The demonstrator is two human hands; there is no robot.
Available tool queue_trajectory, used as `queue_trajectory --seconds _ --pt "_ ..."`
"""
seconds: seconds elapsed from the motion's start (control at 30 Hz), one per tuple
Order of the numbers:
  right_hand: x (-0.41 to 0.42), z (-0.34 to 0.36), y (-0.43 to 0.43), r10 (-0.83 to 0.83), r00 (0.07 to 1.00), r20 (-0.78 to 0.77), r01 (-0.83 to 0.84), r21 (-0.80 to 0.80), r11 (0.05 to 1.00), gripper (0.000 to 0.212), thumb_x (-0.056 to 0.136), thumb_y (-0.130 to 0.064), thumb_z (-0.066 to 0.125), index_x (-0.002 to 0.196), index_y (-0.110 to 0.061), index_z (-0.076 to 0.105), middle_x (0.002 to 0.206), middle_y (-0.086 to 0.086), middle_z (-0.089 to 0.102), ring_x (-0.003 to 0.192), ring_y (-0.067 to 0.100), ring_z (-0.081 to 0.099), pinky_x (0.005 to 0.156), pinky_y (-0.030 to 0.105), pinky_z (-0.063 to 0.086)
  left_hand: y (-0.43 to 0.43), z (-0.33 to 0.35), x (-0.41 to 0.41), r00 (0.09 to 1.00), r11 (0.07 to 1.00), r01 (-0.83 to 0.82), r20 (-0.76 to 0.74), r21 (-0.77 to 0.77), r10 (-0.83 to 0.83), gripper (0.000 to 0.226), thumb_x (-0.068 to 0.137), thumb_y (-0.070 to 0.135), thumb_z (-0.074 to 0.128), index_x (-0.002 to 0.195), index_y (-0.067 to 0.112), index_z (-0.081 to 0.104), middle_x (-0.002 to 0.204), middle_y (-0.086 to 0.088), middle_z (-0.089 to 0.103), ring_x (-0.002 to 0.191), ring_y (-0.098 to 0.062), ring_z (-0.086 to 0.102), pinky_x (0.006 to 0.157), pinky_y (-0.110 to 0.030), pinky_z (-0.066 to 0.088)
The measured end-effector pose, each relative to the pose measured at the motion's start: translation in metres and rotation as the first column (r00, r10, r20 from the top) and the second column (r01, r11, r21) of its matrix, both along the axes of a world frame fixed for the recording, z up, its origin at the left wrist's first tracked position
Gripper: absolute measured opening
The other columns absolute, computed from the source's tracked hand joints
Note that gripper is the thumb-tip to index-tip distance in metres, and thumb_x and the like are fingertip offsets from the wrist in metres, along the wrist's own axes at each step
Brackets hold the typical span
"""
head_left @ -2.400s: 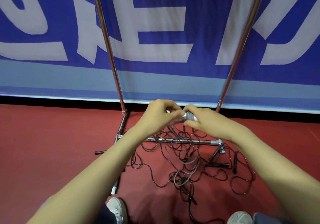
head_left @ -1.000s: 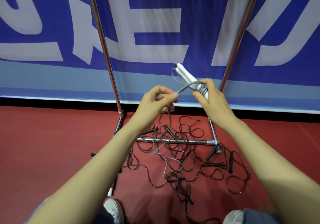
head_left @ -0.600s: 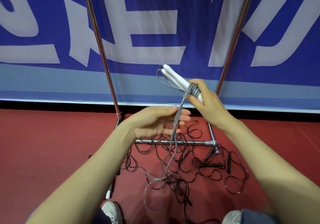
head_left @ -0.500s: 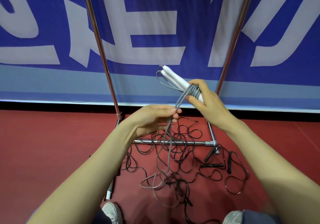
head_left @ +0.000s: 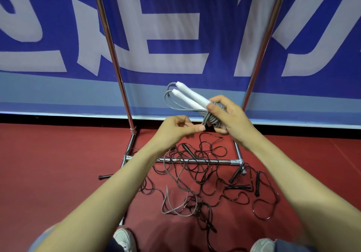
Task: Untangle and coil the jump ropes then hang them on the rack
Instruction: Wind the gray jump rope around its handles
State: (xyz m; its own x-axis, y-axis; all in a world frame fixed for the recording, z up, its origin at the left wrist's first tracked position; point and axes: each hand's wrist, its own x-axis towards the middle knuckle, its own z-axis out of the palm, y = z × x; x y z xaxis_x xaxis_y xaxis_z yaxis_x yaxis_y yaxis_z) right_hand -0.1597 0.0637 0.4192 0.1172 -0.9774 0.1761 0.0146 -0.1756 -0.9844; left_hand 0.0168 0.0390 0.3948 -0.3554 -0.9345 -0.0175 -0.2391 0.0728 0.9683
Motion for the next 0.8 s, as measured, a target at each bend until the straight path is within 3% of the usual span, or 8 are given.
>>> queue_trajectory --seconds 0.1,0.17,0.27,0.37,0.5,0.63,0.73,0.8 --pt "0.002 0.003 0.0 -0.036 0.999 0.007 0.036 0.012 0.999 0.018 0.085 -0.039 0.059 0.084 -0.022 0.055 0.06 0.005 0.049 0.045 0.012 0.032 0.038 0.021 0.022 -0.006 -0.005 0.005 1.0 0.999 -0.025 0.007 0.037 0.025 0.044 0.065 0.047 0.079 0.06 0.019 0.046 0.05 0.0 0.046 0.053 -0.018 0.043 0.059 -0.029 0.035" --pt "0.001 0.008 0.003 -0.015 1.0 0.013 0.014 0.012 1.0 0.013 0.095 -0.026 0.053 0.086 -0.016 0.052 0.062 0.011 0.049 0.042 0.009 0.039 0.037 0.02 0.021 -0.01 -0.006 0.012 0.993 0.99 0.114 -0.027 0.083 -0.112 0.033 0.073 0.043 0.072 0.06 0.019 0.052 0.056 0.001 0.041 0.053 -0.012 0.036 0.059 -0.028 0.03" --pt "0.001 0.013 0.011 0.093 0.996 -0.018 -0.092 0.054 0.994 0.012 0.095 -0.021 0.052 0.089 -0.012 0.049 0.065 0.016 0.05 0.039 0.007 0.043 0.036 0.018 0.021 -0.017 -0.006 0.027 0.974 0.971 0.223 -0.051 0.09 -0.219 0.008 0.089 0.016 0.063 0.089 0.012 0.069 0.072 0.007 0.061 0.064 -0.003 0.053 0.07 -0.021 0.038" --pt "0.004 0.012 0.019 0.308 0.929 -0.204 -0.285 0.135 0.949 0.023 0.091 -0.027 0.06 0.092 -0.006 0.05 0.063 0.013 0.052 0.043 0.015 0.031 0.038 0.019 0.025 -0.022 0.001 0.048 0.957 0.952 0.282 0.102 -0.12 -0.27 0.03 0.085 0.01 0.065 0.115 0.009 0.065 0.098 0.01 0.07 0.088 0.004 0.065 0.08 -0.013 0.046" --pt "0.007 0.008 0.019 0.48 0.817 -0.319 -0.39 0.307 0.868 0.033 0.088 -0.024 0.064 0.105 -0.002 0.047 0.06 0.005 0.044 0.043 0.013 0.03 0.039 0.02 0.029 -0.024 0.012 0.05 0.924 0.926 0.327 0.268 -0.19 -0.271 0.009 0.084 0.011 0.071 0.089 0.018 0.073 0.089 0.005 0.068 0.079 -0.004 0.064 0.074 -0.019 0.048" --pt "0.01 -0.005 0.016 0.478 0.692 -0.541 -0.237 0.454 0.859 0.044 0.085 -0.034 0.072 0.111 -0.018 0.041 0.052 0.0 0.046 0.041 0.012 0.034 0.04 0.02 0.032 -0.018 0.016 0.037 0.869 0.903 0.361 0.435 -0.233 -0.235 0.006 0.077 0.021 0.079 0.082 0.021 0.075 0.088 0.003 0.067 0.079 -0.009 0.061 0.078 -0.028 0.049" --pt "0.011 -0.014 0.014 0.368 0.543 -0.755 -0.161 0.337 0.928 0.041 0.085 -0.044 0.068 0.118 -0.032 0.047 0.047 -0.009 0.048 0.041 0.005 0.042 0.046 0.018 0.034 -0.009 0.01 0.024 0.803 0.832 0.393 0.587 -0.393 -0.102 0.009 0.079 0.025 0.077 0.086 0.02 0.076 0.087 0.004 0.065 0.079 -0.01 0.059 0.076 -0.035 0.048" --pt "0.008 -0.017 0.01 0.209 0.497 -0.843 -0.104 0.181 0.978 0.035 0.086 -0.047 0.063 0.119 -0.04 0.052 0.064 -0.011 0.056 0.053 0.001 0.05 0.055 0.019 0.038 -0.002 0.01 0.018 0.849 0.825 0.309 0.527 -0.473 -0.015 0.012 0.08 0.025 0.076 0.09 0.018 0.076 0.085 0.003 0.065 0.071 -0.003 0.055 0.069 -0.026 0.045"
